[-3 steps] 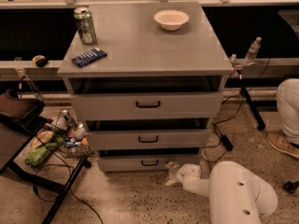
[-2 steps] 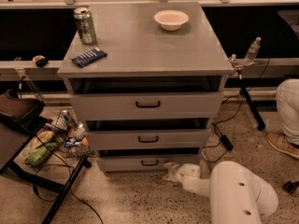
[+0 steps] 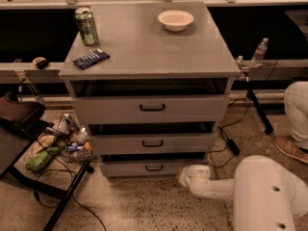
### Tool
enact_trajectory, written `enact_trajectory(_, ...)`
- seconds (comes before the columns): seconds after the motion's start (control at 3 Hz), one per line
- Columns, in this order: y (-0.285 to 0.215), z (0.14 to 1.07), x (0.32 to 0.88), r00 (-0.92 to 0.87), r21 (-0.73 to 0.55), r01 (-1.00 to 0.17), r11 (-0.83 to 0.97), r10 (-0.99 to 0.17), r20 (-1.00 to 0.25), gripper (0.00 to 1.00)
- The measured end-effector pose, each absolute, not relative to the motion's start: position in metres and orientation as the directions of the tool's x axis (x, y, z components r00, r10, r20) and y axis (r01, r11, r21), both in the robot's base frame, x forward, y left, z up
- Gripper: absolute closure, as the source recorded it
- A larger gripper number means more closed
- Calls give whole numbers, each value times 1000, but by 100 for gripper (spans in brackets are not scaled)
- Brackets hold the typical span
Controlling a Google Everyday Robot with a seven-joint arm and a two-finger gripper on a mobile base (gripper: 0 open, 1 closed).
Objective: Close bottom drawer
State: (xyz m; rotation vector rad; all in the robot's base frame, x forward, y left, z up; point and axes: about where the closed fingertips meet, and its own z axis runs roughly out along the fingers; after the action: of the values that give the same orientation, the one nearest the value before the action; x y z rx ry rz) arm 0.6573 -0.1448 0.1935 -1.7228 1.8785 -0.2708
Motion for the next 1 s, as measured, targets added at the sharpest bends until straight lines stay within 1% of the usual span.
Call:
enact_trajectory(0.33, -149, 248, 642, -108, -451, -877, 166, -983, -151, 100)
enact_trajectory(0.67, -156, 280, 623, -156, -422, -890, 173, -985, -76, 100)
enact_trajectory(1.0, -157, 280, 623, -156, -422, -890, 174, -985, -76, 100)
